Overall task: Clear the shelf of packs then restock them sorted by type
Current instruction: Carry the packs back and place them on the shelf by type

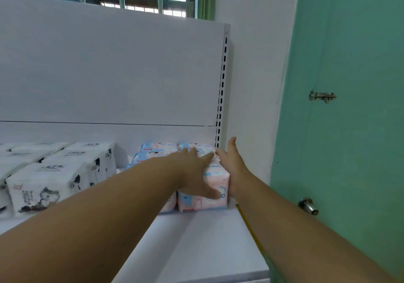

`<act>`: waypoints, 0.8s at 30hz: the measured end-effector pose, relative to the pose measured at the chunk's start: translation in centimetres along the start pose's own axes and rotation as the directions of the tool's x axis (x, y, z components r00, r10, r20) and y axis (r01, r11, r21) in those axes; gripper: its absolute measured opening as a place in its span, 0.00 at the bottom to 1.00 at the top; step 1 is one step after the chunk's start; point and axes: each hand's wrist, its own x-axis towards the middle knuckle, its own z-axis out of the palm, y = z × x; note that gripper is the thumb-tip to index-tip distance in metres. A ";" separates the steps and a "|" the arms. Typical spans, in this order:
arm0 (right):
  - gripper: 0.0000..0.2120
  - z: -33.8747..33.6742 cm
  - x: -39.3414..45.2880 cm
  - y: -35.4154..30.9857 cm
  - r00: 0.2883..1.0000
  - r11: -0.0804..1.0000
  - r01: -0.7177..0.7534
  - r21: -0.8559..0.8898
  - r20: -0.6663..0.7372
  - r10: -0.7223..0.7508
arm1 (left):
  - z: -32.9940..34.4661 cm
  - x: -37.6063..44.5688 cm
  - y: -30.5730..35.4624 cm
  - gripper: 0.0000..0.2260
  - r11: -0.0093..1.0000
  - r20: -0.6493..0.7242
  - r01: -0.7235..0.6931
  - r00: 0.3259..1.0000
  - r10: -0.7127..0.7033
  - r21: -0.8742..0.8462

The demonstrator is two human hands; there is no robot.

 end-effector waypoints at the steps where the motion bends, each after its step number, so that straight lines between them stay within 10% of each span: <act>1: 0.38 0.0 0.4 -0.2 1.000 1.000 0.000 0.012 -0.001 0.000 | 0.1 0.3 0.2 0.48 1.000 -0.001 0.007 1.000 -0.007 0.019; 17: 0.41 -1.0 5.4 1.0 0.975 0.999 -0.006 0.033 0.222 -0.002 | 0.3 0.1 0.6 0.46 0.995 0.059 0.100 0.993 -0.101 0.023; 24: 0.37 -0.6 4.7 0.5 0.992 1.000 -0.012 -0.002 0.125 0.013 | -0.7 3.4 0.1 0.27 0.949 0.043 0.258 0.966 -0.254 -0.180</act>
